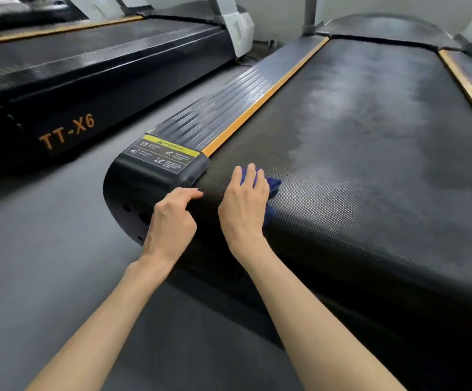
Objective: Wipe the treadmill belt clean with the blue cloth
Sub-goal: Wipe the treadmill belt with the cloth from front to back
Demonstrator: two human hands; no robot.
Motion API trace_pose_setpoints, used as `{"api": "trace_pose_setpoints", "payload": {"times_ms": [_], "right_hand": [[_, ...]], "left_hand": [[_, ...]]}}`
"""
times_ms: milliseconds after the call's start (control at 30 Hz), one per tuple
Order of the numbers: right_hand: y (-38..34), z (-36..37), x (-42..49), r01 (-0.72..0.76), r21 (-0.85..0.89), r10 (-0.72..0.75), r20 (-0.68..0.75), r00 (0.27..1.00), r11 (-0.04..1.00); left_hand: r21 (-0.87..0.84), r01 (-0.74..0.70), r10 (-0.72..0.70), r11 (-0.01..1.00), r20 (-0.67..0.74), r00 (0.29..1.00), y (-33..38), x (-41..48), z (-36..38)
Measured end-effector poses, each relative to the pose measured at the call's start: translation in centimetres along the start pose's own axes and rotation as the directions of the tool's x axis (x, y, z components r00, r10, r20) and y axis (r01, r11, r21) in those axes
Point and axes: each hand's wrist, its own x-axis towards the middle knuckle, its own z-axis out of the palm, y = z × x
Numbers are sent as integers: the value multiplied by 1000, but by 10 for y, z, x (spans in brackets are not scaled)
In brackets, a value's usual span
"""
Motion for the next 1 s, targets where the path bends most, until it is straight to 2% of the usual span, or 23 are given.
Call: {"api": "trace_pose_setpoints", "payload": {"times_ms": [100, 200, 333, 433, 500, 567, 633, 700, 767, 867, 933, 1000], "right_hand": [[-21, 11, 6, 124, -16, -124, 2, 992, 992], [-29, 18, 7, 158, -94, -160, -12, 987, 983], [19, 0, -13, 176, -137, -184, -48, 982, 975], [82, -29, -49, 98, -196, -124, -125, 984, 976], [128, -49, -73, -21, -201, -24, -217, 976, 979], [159, -65, -88, -166, -144, 124, -264, 957, 976], [161, -70, -89, -223, -79, 195, -263, 945, 972], [140, -64, -75, -174, -37, 161, -227, 960, 984], [113, -54, -51, -71, -13, 69, -146, 987, 997], [85, -46, -19, 36, -6, -36, 14, 999, 999], [92, -50, -16, 95, -59, -90, 75, 993, 994], [121, -66, -26, 80, -103, -69, 107, 992, 991]], "left_hand": [[-25, 26, -27, 999, -28, 999, -1, 1, -7], [-25, 60, -61, 998, -47, 997, -1, 3, -7], [-25, 53, -54, 998, -50, 997, 6, 3, 0], [-53, 11, -12, 999, -19, 1000, 23, 1, 13], [-35, -53, 54, 998, 14, 998, 36, -2, 24], [-18, -98, 99, 995, 38, 994, 45, -4, 32], [16, -105, 105, 994, 40, 994, 52, -6, 34], [72, -103, 100, 992, 38, 994, 57, -7, 36], [106, -133, 128, 986, 49, 991, 63, -8, 39], [113, -260, 250, 959, 95, 964, 79, -8, 48], [88, -326, 314, 941, 126, 941, 88, -7, 55], [92, -348, 334, 933, 142, 932, 92, -7, 59]]}}
